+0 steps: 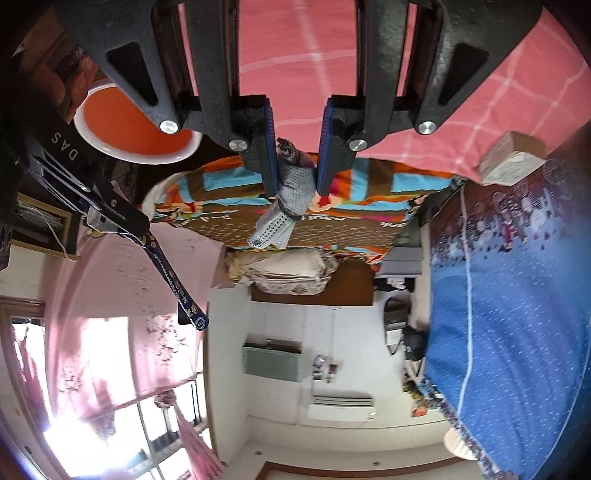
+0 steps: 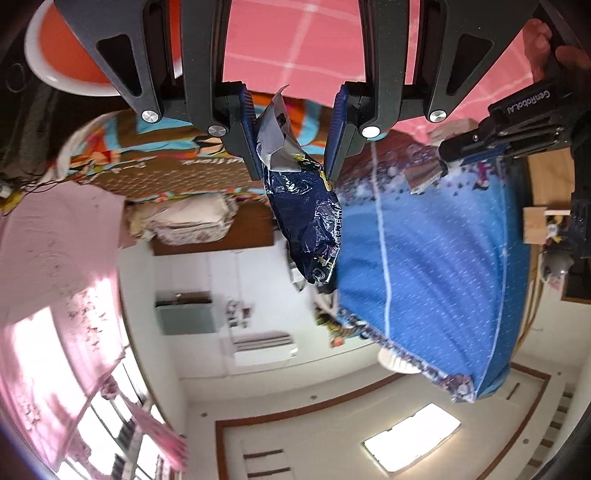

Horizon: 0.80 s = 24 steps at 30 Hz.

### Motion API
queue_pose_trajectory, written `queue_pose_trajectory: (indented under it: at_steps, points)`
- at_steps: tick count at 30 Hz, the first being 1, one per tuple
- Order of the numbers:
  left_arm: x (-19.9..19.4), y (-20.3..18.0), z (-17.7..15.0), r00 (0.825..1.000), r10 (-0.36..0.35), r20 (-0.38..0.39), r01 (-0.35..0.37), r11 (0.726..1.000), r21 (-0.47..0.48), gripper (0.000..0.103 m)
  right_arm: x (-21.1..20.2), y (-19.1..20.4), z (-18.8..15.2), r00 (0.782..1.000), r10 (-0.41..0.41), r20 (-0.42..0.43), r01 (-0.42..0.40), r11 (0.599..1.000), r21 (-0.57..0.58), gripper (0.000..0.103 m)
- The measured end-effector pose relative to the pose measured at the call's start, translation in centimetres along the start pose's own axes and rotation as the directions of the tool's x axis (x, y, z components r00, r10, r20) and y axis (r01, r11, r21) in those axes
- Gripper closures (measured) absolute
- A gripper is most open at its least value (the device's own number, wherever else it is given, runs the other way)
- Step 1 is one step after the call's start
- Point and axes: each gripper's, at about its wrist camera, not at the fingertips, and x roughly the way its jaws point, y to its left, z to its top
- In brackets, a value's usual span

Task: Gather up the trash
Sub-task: 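Carry the grey glove and blue wrapper over the orange bucket with both tools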

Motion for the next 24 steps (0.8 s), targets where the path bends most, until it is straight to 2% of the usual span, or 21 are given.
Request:
queue_pose_trajectory:
  at_steps: [6, 12, 24]
  points:
    - [0.7, -2.8, 0.3, 0.998, -0.055, 0.007, 0.054, 0.998, 0.036, 0.079, -0.8, -2.5, -0.4, 0.998, -0.057, -0.006, 0.057, 0.998, 0.021, 0.072]
    - [1.6, -5.0, 0.2, 0.995, -0.103, -0.005, 0.104, 0.993, 0.059, 0.079, -1.4, -4.5, -0.6, 0.997, -0.08, -0.023, 0.081, 0.995, 0.062, 0.072]
    - [4.6, -9.9, -1.0, 0.973, -0.211, -0.09, 0.218, 0.973, 0.076, 0.079, -2.7, -9.3, -1.5, 0.979, -0.186, -0.082, 0.196, 0.971, 0.138, 0.072]
